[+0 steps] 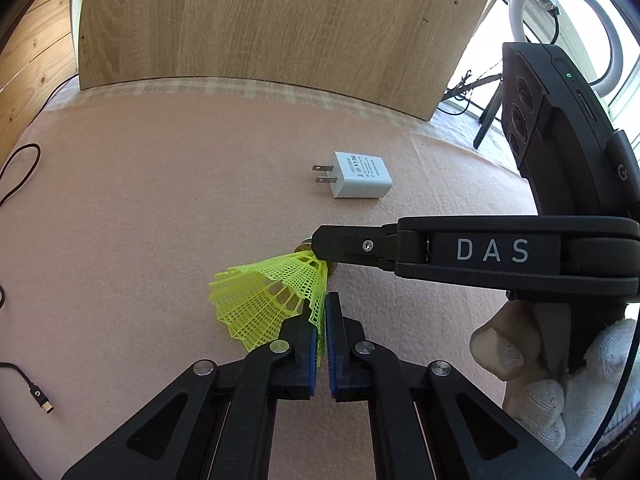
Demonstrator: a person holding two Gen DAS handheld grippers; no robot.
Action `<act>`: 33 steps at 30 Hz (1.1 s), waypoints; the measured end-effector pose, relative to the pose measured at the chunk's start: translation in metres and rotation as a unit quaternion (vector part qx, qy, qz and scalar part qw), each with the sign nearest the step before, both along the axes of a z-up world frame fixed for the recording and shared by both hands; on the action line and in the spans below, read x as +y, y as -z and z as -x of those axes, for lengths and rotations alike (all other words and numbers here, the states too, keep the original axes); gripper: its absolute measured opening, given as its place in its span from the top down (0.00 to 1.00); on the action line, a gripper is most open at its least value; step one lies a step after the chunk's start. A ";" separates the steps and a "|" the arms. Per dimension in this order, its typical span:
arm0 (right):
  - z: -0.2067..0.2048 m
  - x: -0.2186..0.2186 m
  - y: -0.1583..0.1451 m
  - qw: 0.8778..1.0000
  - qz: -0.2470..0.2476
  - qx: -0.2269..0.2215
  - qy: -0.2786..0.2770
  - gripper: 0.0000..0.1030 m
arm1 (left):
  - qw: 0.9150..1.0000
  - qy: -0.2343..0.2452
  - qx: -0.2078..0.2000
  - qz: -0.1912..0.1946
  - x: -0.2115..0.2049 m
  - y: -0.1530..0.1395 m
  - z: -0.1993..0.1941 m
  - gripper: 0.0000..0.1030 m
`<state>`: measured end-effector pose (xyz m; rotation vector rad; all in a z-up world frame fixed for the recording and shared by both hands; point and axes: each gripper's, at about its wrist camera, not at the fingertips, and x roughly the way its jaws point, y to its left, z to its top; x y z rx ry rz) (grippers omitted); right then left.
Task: Organize objects
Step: 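Lift the shuttlecock with the left gripper while the right gripper grasps its cork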
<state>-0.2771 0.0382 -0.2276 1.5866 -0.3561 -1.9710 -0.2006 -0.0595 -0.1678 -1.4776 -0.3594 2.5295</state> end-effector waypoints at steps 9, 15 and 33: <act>-0.011 0.013 -0.020 1.000 0.016 0.013 -0.004 0.92 | 1.000 0.011 0.021 -0.005 0.017 -0.022 -0.012 0.97; -0.022 0.041 -0.040 0.999 0.011 0.034 0.009 0.93 | 0.999 0.028 0.039 -0.016 0.042 -0.045 -0.015 0.97; -0.065 0.243 -0.091 0.985 -0.031 0.085 0.145 0.93 | 0.978 0.180 0.092 -0.050 0.234 -0.096 -0.019 0.98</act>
